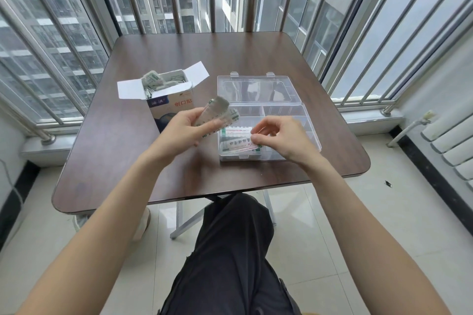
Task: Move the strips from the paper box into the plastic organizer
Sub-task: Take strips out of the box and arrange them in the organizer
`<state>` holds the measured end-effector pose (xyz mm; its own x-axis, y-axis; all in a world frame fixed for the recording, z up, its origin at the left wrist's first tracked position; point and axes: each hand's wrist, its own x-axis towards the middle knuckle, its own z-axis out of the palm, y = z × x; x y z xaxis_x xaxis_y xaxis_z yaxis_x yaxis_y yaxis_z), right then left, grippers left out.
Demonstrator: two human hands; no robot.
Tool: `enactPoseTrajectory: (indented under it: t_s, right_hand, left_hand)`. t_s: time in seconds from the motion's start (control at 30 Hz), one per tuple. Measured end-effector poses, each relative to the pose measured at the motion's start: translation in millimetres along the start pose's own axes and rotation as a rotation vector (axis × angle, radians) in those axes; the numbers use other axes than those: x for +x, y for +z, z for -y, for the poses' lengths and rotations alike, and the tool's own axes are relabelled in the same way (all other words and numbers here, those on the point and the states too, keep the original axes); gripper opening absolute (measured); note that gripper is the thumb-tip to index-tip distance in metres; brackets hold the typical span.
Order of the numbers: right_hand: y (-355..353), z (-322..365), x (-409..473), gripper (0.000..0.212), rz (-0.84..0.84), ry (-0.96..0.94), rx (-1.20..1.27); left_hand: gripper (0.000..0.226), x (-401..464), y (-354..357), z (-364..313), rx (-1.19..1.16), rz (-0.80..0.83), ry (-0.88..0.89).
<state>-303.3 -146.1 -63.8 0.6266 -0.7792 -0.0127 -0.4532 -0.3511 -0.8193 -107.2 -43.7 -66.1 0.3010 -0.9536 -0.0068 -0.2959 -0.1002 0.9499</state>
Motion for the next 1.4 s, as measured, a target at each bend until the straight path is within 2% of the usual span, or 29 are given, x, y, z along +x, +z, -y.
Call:
enactPoseTrajectory:
  t_s: [0.13, 0.23, 0.3, 0.4, 0.5, 0.67, 0.83, 0.9, 1.13, 1.27, 1.4]
  right_hand:
    - [6, 0, 3, 0.005, -0.033, -0.062, -0.265]
    - [7, 0, 2, 0.009, -0.054, -0.053, -0.384]
    - [4, 0, 1, 0.008, -0.07, -0.048, -0.334]
    - [-1, 1, 1, 0.021, -0.049, -0.053, -0.2]
    - [3, 3, 1, 0.008, -0.019, -0.071, -0.227]
    - [6, 2, 3, 0.009, 0.009, -0.042, -0.295]
    - [5, 5, 1, 0.011, 0.024, -0.011, -0.336]
    - [4, 6, 0, 0.015, 0.03, -0.013, -0.354]
    - [11, 4, -1, 0.018, -0.121, -0.102, -0.256]
    - [16, 11, 2, 0.032, -0.056, -0.125, -0.294]
    - [25, 15, 8, 0.036, -0.009, -0.113, -0.366]
  left_hand:
    - [0.013, 1, 2, 0, 0.109, 0.028, 0.027]
    - [0.027, 5, 4, 5, 0.331, -0.004, 0.063]
    - [0.027, 6, 7, 3, 0.429, -0.005, 0.074]
    - [0.025, 7, 12, 0, 0.501, 0.017, 0.094]
    - [0.032, 9, 15, -2, 0.502, 0.044, 0.105]
    - [0.033, 9, 16, -1, 0.489, -0.012, 0.109]
    - [0.018, 11, 9, 1, 0.203, -0.017, 0.027]
    - [0.016, 11, 9, 0, 0.166, -0.005, 0.018]
    - [0.009, 14, 24, -1, 0.283, -0.07, 0.065]
    - [0.008, 15, 22, 2, 0.256, -0.074, 0.054]
    - [0.011, 11, 20, 7, 0.239, -0.083, 0.038]
